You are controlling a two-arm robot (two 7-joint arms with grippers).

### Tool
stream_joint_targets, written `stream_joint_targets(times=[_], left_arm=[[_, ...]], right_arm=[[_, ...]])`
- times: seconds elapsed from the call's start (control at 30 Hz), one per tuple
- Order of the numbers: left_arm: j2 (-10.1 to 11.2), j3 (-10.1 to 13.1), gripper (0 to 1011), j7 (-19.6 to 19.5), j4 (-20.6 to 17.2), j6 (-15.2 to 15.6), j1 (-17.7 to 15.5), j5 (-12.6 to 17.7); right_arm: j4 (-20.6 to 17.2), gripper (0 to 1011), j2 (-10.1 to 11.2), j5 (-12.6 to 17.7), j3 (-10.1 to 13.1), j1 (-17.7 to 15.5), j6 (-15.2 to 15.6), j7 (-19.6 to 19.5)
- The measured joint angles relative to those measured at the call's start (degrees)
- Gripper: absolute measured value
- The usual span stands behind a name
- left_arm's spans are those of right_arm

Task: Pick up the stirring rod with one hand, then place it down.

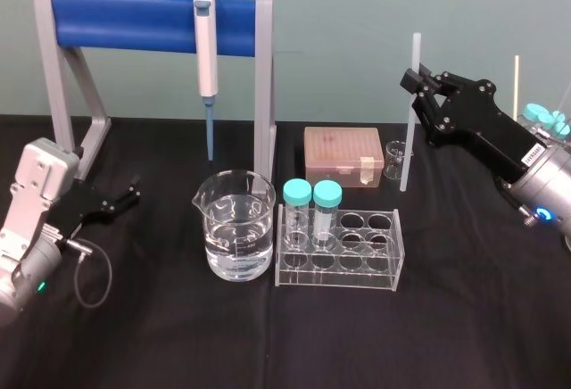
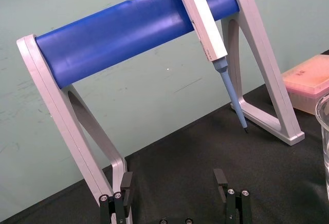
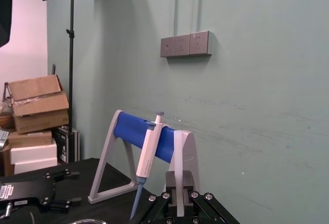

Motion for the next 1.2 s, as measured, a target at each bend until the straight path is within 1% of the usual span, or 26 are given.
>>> stream_joint_targets(times=[1.2], left_arm=[[0.0,0.0,1000,0.0,0.0,0.0,0.0,0.0]], right_arm=[[-0.69,66,0.4,-0.24,0.49,-0.92,-0.28,-0.16]])
